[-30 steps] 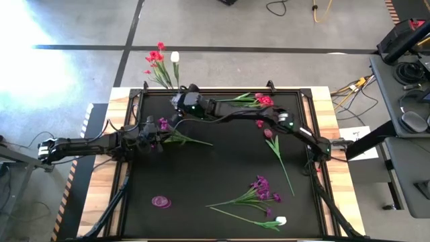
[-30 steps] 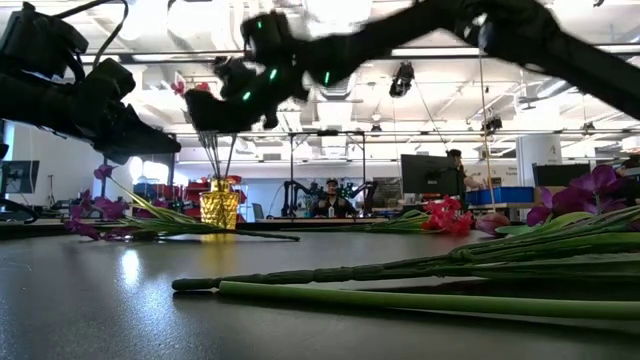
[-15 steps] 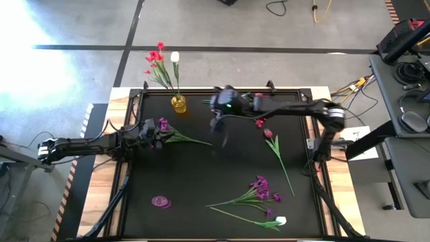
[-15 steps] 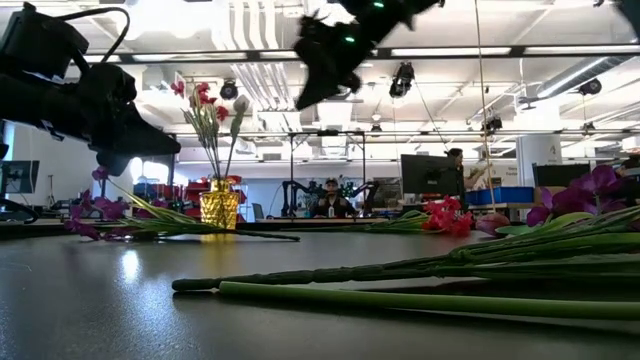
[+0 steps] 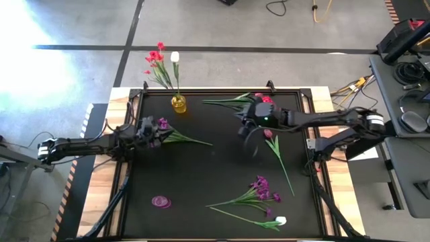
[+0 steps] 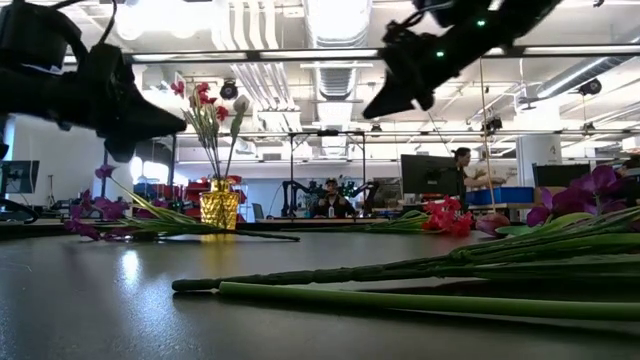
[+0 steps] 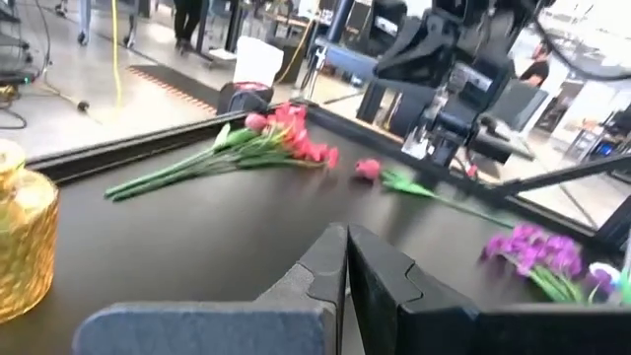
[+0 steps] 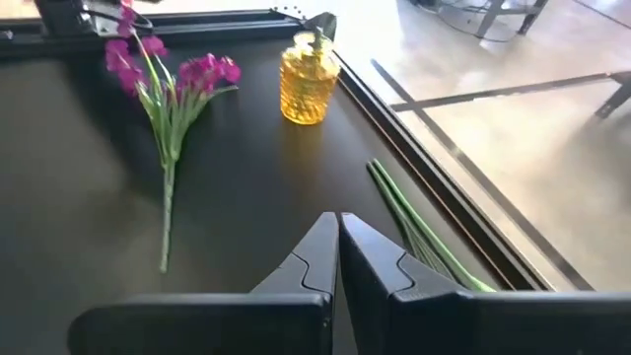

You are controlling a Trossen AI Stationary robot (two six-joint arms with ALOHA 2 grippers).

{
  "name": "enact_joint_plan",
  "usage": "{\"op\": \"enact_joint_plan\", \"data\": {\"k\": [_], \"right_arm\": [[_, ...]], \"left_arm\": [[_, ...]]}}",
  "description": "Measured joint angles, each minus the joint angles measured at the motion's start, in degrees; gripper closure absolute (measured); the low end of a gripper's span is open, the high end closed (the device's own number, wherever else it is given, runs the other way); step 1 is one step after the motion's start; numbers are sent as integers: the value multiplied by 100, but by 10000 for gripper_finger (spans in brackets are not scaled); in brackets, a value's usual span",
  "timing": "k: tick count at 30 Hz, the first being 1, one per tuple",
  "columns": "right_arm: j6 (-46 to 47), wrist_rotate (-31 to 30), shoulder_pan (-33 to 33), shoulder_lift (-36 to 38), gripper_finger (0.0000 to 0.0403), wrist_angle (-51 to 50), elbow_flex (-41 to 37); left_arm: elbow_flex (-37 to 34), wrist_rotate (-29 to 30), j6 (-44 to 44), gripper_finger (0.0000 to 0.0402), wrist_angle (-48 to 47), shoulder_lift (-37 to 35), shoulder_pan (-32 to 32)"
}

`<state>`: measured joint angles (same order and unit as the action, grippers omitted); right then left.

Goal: Sort flowers into vase by color
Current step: Put the red flowers into the yellow vase

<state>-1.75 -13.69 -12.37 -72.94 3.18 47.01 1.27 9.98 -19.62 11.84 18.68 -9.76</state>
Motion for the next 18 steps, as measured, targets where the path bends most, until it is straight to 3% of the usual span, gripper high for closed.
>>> {"op": "enact_joint_plan", "data": {"k": [10, 14, 18], "right_arm": [[-481, -178, -68, 530, 394, 242, -676], [-492, -87, -279, 530, 394, 274, -817], [-449, 59, -507, 545, 394, 497, -891]], "left_arm": [[1, -30, 114, 402, 1134, 138, 0], [130, -327, 396, 402, 1373, 572, -2], [854, -343, 757, 402, 974, 1385, -4]]}}
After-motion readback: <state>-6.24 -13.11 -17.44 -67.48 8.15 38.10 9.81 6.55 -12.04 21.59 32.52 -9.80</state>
